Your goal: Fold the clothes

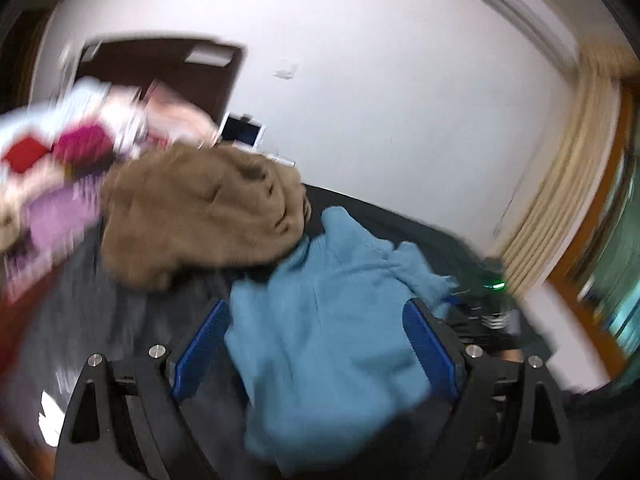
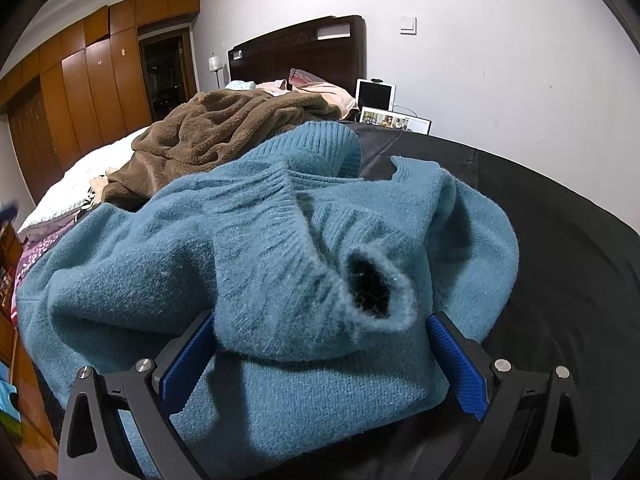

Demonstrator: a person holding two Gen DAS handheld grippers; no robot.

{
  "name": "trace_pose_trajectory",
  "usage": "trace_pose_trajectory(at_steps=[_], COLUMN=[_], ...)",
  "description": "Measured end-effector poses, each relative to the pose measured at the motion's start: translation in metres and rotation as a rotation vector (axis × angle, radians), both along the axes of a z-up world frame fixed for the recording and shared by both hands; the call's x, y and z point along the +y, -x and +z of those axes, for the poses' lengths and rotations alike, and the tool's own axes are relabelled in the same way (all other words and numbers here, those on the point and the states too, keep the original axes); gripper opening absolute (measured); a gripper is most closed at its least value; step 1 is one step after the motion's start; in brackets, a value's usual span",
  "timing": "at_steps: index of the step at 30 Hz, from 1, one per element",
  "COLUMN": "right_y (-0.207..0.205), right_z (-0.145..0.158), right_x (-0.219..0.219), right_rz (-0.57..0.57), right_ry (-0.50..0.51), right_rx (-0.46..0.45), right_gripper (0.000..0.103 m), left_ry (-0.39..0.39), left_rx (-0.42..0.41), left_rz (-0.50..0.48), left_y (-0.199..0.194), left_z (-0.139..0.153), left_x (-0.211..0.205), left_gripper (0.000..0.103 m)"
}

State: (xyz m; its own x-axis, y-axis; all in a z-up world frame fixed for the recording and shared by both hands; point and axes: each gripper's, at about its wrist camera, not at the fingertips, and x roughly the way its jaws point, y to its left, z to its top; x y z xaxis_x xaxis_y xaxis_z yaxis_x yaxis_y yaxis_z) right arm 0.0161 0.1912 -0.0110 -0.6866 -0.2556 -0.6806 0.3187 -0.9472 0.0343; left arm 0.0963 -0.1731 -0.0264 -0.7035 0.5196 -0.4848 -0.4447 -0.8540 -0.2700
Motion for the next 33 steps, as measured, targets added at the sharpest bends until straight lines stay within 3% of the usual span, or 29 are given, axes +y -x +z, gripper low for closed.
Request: trace_pose_trajectory(at_steps=[2, 4, 8, 13, 17, 23, 28, 30, 33], right_y=[-0.001, -0.002, -0.003, -0.002, -0.002, 0.000, -0.003, -0.008, -0.019], right_z=[-0.001, -0.002, -0.003, -0.004, -0.004, -0.005, -0.003, 0.000, 0.011], right_x=[0.001, 0.003, 0.005, 0.006, 0.007, 0.007, 0.010, 0.013, 0.022], right_rz=[0.000, 0.001, 0.003, 0.006, 0.008, 0.009, 0.013, 0.021, 0.031], right_ry=[0.003, 0.008, 0.011, 0.020, 0.026, 0.037, 0.051, 0.053, 0.043], right_rx=[-0.009, -0.021, -0.032, -0.039, -0.043, -0.048, -0.036, -0.016, 0.028], right_gripper=[0.103, 0.103, 0.103, 0.103, 0.103, 0.103, 0.103, 0.103, 0.103], left_ry=[0.101, 0.152, 0.148, 0.179, 0.254, 0.383, 0.408, 0.424, 0.436], left_rx=[0.029, 0.014, -0.108, -0.282, -0.339, -0.315, -0.313, -0.291, -0.273], left_rz=[-0.073, -0.124, -0.269, -0.321, -0.342, -0.433, -0.456, -0.444, -0.390], left_y=[0.027, 0.052, 0.104, 0.140, 0.146, 0.141, 0.131, 0.121, 0.107], left_z=[-0.004, -0.009, -0.027, -0.055, -0.070, -0.079, -0.081, -0.077, -0.071], left_x=[0.022, 0.039, 0.059, 0.072, 0.085, 0.115, 0.122, 0.121, 0.116], left_gripper=[0.091, 0.091, 0.091, 0.091, 0.091, 0.090, 0.060, 0.043, 0.027])
